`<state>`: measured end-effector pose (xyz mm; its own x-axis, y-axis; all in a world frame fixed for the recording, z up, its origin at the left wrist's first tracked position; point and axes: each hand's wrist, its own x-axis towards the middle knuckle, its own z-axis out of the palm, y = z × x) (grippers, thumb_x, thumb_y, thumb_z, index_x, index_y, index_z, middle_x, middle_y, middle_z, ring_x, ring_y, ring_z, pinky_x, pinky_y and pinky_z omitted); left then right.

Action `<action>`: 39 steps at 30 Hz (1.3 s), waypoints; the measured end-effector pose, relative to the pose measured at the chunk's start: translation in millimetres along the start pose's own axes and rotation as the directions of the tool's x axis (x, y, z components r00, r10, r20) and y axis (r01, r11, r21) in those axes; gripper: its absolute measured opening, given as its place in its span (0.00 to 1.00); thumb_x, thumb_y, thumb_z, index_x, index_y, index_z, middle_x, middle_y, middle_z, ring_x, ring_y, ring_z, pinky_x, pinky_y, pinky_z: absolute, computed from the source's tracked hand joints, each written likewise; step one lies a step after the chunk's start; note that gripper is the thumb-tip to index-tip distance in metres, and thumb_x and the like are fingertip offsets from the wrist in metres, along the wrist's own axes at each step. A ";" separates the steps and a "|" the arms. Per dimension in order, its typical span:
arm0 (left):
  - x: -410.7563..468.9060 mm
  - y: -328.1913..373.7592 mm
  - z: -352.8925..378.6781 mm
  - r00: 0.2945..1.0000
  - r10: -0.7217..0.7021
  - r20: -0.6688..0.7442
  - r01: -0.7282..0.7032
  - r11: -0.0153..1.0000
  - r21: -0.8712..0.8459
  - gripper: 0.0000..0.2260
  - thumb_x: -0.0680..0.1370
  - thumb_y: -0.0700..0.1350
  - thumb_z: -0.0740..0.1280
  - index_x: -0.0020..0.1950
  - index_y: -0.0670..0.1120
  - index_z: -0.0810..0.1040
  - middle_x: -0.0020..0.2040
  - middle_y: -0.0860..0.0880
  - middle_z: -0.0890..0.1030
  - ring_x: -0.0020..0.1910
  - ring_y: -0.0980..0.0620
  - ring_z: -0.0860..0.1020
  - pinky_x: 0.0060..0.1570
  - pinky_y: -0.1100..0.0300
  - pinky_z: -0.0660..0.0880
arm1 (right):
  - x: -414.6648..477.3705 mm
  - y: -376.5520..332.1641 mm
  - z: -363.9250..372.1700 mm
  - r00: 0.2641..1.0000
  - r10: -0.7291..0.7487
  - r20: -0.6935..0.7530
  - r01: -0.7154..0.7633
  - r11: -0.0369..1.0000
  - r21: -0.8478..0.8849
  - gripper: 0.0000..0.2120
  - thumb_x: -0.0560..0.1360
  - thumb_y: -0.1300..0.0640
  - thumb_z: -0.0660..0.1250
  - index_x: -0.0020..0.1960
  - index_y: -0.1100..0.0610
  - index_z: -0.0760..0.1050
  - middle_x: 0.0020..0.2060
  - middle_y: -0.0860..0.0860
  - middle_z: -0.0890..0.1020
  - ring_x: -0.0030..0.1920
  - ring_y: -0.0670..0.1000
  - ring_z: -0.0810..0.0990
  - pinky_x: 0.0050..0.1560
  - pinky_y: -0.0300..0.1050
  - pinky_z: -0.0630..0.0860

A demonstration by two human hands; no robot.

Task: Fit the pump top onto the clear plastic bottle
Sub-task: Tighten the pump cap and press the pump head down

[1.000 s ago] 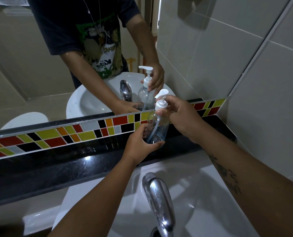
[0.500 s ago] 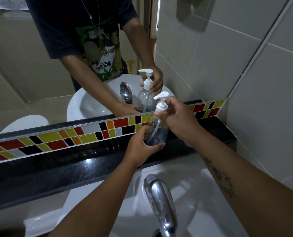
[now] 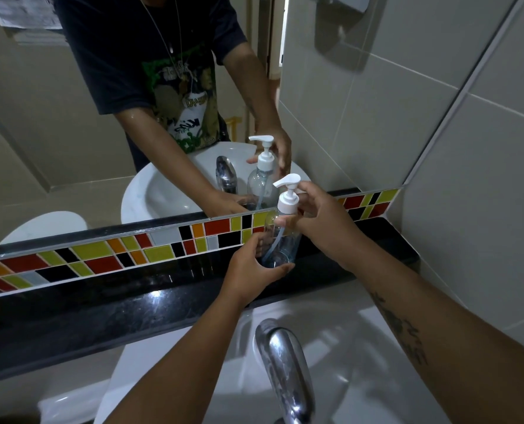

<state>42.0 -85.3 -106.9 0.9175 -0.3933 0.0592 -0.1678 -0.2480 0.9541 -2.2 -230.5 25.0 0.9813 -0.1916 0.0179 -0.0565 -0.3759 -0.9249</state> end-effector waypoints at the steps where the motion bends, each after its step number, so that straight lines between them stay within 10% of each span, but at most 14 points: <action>1: 0.4 -0.1 0.1 1.000 -0.003 -0.002 0.003 1.000 0.006 0.29 0.67 0.49 0.83 0.63 0.55 0.75 0.56 0.62 0.80 0.55 0.69 0.78 0.51 0.75 0.76 | -1.2 -1.9 -4.3 1.000 -0.002 0.018 0.002 1.000 0.012 0.37 0.67 0.57 0.78 0.72 0.46 0.66 0.67 0.48 0.77 0.68 0.48 0.73 0.67 0.52 0.72; 14: 2.2 -1.6 -0.6 1.000 -0.012 -0.003 0.012 0.999 0.033 0.30 0.67 0.49 0.84 0.64 0.51 0.75 0.59 0.57 0.81 0.56 0.65 0.79 0.49 0.77 0.75 | 9.3 -51.6 -34.4 0.934 -0.330 0.140 0.351 0.763 -0.543 0.18 0.74 0.61 0.70 0.63 0.50 0.78 0.49 0.43 0.73 0.41 0.41 0.71 0.42 0.30 0.65; 22: 1.9 -1.5 -0.9 1.000 -0.019 -0.008 0.019 0.999 0.040 0.29 0.67 0.49 0.84 0.64 0.50 0.76 0.57 0.58 0.82 0.57 0.66 0.79 0.50 0.78 0.74 | 15.2 -50.9 -39.4 0.882 -0.412 0.228 0.460 0.651 -0.603 0.12 0.76 0.63 0.67 0.57 0.55 0.82 0.53 0.53 0.82 0.49 0.47 0.74 0.48 0.40 0.68; 32: 3.1 -1.9 -0.1 0.999 -0.036 -0.001 0.036 0.998 0.046 0.29 0.66 0.49 0.84 0.63 0.50 0.76 0.58 0.58 0.82 0.57 0.66 0.79 0.51 0.77 0.75 | 13.1 -42.0 -39.4 0.924 -0.343 0.167 0.380 0.796 -0.470 0.13 0.78 0.62 0.64 0.55 0.49 0.82 0.62 0.49 0.81 0.62 0.51 0.77 0.64 0.53 0.73; 39: 2.7 -3.6 0.0 1.000 -0.029 -0.007 0.030 0.999 0.026 0.28 0.65 0.50 0.84 0.61 0.51 0.77 0.57 0.58 0.83 0.56 0.64 0.80 0.53 0.74 0.75 | 6.2 -34.5 -37.1 0.950 -0.277 0.142 0.309 0.895 -0.322 0.24 0.78 0.63 0.64 0.68 0.41 0.71 0.71 0.46 0.73 0.66 0.44 0.72 0.64 0.37 0.70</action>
<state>45.1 -85.5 -110.1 0.9244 -0.3800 0.0329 -0.1499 -0.2825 0.9475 -1.0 -252.3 71.0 0.9744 0.0510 0.2191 0.1934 -0.6877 -0.6998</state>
